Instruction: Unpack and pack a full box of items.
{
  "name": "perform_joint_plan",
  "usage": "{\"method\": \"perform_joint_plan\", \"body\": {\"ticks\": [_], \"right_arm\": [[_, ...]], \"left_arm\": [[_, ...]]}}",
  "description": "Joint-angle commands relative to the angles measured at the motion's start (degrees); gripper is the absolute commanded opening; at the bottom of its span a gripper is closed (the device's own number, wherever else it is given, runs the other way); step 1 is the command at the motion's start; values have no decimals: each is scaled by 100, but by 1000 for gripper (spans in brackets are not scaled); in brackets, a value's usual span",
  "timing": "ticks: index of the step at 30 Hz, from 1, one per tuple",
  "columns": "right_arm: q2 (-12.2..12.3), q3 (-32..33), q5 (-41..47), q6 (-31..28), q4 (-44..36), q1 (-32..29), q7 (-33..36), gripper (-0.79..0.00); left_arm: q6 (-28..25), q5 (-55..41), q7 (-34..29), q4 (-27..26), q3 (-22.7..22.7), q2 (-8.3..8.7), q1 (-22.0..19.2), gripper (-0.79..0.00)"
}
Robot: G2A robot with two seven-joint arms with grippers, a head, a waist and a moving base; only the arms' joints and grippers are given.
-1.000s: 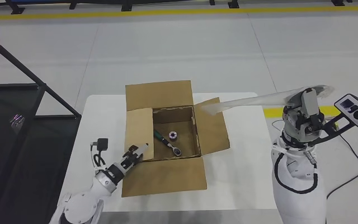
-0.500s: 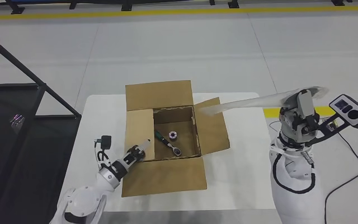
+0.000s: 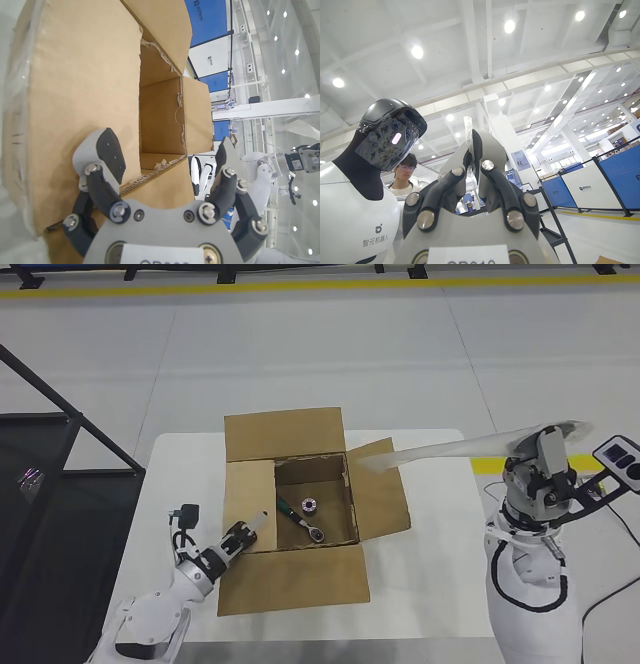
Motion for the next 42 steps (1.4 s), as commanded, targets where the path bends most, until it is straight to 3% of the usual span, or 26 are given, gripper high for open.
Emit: {"method": "perform_joint_plan", "body": {"ticks": [1, 14, 25, 30, 37, 42], "right_arm": [[-3, -16, 9, 0, 28, 21, 14, -785], [-18, -60, 20, 0, 158, 141, 31, -785], [-21, -29, 19, 0, 226, 223, 20, -785], [-11, 162, 55, 0, 146, 230, -23, -785], [24, 609, 135, 0, -117, 80, 6, -785], [44, 722, 68, 0, -94, -16, 55, -785]], "left_arm": [[-8, 25, -16, 33, -33, 8, -15, 0], [-122, 119, -256, 223, -404, 87, -38, 0], [-516, -440, -496, -571, -985, 159, 302, 0], [-572, -1379, -686, -1089, -1202, 159, 578, 0], [-143, -3433, -1875, -1478, -1258, 175, 866, 0], [-12, -3586, -1995, -1506, -1258, 183, 877, 0]]}}
